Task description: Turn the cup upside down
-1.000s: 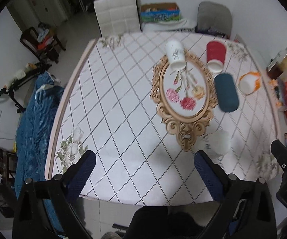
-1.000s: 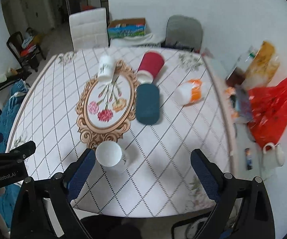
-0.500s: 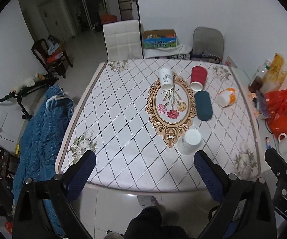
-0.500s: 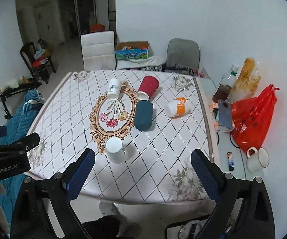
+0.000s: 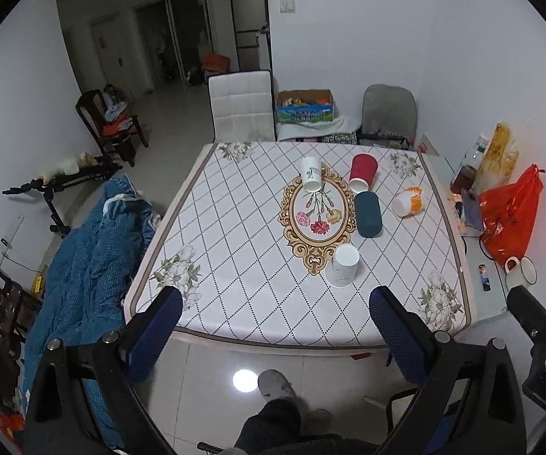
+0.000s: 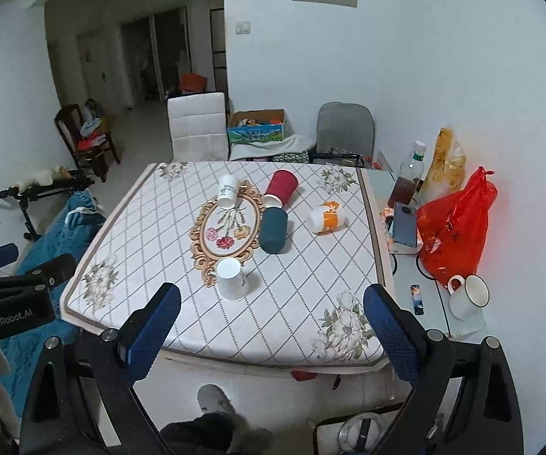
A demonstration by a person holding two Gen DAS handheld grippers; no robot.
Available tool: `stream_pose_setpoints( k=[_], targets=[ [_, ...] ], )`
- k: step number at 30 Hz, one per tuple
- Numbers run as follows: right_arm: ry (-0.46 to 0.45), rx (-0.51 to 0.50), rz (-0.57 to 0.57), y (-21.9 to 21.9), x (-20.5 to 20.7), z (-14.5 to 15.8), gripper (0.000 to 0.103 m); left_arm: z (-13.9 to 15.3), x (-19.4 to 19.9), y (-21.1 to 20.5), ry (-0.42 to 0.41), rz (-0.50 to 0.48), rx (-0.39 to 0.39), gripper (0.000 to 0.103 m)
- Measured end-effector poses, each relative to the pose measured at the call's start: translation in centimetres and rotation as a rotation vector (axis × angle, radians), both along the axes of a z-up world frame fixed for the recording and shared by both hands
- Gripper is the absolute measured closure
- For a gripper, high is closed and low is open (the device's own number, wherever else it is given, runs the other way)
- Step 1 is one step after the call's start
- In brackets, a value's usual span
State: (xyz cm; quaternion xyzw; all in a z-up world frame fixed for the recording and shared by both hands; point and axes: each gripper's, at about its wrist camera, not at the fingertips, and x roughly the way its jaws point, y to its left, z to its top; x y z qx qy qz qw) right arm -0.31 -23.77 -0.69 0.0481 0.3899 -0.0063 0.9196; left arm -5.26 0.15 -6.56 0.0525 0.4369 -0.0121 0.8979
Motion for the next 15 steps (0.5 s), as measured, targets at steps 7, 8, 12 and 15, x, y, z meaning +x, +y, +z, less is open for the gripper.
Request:
stream_pose_setpoints(
  k=[7, 8, 12, 15],
  targets=[
    [-0.027, 0.014, 0.017, 0.1, -2.3, 1.7, 0.004, 1.5, -2.7, 0.5, -0.036, 0.011, -0.006, 0.002],
    [-0.033, 0.012, 0.015, 0.1, -2.5, 1.9, 0.004, 1.6, -2.9, 0.5, -0.041, 0.012, -0.006, 0.002],
    [-0.048, 0.005, 0.014, 0.0, -3.2, 2.5, 0.002, 1.7, -3.8, 0.5, -0.045, 0.015, -0.004, 0.002],
    [-0.052, 0.005, 0.018, -0.1, -3.4, 2.7, 0.002, 1.8, -4.1, 0.5, -0.047, 0.014, 0.002, 0.002]
  ],
)
